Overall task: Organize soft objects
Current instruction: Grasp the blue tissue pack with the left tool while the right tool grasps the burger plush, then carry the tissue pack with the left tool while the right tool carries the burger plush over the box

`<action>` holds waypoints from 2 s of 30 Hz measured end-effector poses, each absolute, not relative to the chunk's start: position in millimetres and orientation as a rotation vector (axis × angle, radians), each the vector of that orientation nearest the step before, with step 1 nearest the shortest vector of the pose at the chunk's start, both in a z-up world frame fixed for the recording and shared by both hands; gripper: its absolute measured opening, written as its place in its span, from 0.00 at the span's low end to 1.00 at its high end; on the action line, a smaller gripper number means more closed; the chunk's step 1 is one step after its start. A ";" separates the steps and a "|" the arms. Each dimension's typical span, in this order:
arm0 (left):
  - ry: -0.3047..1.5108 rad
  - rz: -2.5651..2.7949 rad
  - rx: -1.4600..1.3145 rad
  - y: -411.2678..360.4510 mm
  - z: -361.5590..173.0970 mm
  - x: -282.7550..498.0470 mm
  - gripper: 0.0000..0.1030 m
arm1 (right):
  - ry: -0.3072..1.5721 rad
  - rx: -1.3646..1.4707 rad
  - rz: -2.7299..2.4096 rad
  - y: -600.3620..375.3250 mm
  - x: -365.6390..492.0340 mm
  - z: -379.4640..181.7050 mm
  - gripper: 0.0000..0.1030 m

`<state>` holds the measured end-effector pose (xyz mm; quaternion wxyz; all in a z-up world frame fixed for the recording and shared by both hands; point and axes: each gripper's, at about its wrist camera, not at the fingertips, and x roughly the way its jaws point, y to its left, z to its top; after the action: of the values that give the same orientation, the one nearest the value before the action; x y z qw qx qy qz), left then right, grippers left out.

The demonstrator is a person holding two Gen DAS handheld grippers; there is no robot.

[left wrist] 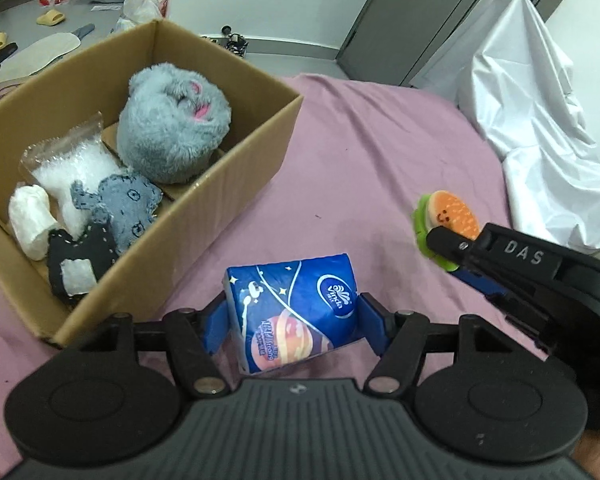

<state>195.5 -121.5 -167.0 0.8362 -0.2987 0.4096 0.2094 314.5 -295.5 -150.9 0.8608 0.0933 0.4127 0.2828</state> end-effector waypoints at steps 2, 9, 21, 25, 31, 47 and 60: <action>0.864 0.434 -0.633 -122.6 -162.4 191.4 0.64 | 0.857 0.213 0.609 -297.7 313.2 -147.7 0.23; 0.863 0.387 -0.613 -127.1 -150.2 179.3 0.64 | 0.821 0.212 0.634 -297.1 305.8 -135.1 0.23; 0.832 0.379 -0.576 -105.6 -120.1 137.3 0.64 | 0.786 0.146 0.704 -284.8 281.4 -111.6 0.23; 0.811 0.362 -0.558 -99.7 -106.0 122.6 0.64 | 0.765 0.105 0.760 -275.9 262.5 -100.2 0.23; 0.781 0.364 -0.550 -85.1 -89.0 100.8 0.64 | 0.760 0.101 0.828 -261.4 248.6 -89.5 0.23; 0.719 0.471 -0.570 -24.5 -68.3 61.9 0.64 | 0.781 0.080 0.920 -210.0 223.0 -87.0 0.23; 0.682 0.544 -0.595 21.2 -66.8 56.8 0.64 | 0.800 0.083 0.914 -189.6 221.5 -99.8 0.26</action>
<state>56.8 21.2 -66.8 0.8638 -0.2837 0.3256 0.2594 221.5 -189.6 -99.8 0.8204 0.0390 0.3759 0.4291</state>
